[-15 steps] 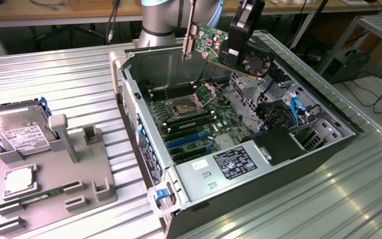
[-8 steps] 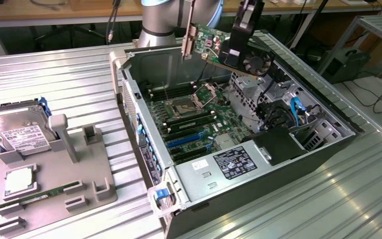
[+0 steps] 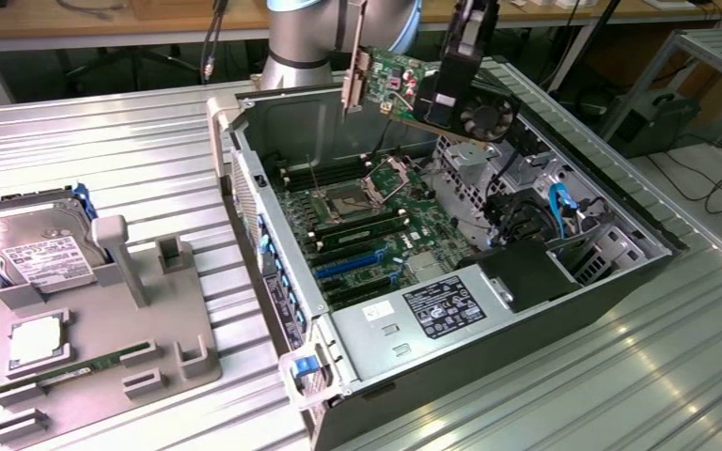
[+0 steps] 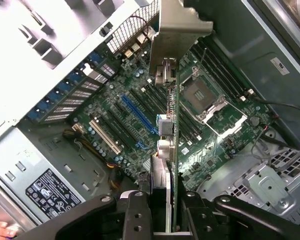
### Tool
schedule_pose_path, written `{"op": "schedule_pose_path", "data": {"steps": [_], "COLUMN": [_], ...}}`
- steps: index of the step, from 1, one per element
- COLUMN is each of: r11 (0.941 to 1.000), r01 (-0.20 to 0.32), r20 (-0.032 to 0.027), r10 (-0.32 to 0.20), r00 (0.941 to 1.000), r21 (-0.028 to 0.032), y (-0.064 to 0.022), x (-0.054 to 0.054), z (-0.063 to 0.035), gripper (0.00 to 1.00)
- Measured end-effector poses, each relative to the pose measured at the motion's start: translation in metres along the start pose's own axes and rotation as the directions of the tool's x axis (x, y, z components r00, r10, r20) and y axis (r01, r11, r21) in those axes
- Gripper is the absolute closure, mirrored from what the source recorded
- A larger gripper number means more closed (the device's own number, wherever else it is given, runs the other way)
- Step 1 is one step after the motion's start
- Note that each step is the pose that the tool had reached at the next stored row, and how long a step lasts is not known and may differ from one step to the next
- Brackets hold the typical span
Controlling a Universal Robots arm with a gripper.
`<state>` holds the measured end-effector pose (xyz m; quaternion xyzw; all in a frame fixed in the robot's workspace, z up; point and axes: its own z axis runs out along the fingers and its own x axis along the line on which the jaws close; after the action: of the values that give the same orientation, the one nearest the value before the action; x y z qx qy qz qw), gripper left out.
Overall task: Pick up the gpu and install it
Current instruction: 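Insert the gpu into the slot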
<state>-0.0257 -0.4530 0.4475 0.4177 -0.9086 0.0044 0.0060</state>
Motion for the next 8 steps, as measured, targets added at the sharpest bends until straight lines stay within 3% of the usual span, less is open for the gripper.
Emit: {"op": "schedule_pose_path", "data": {"steps": [8], "r11": [0.9978], "r01": [0.066], "r20": [0.0002], "r10": [-0.066], "r00": [0.9978], "r21": [0.0009], "y": [0.0000], "x": [0.0000], "z": [0.0000], "gripper": [0.72]}}
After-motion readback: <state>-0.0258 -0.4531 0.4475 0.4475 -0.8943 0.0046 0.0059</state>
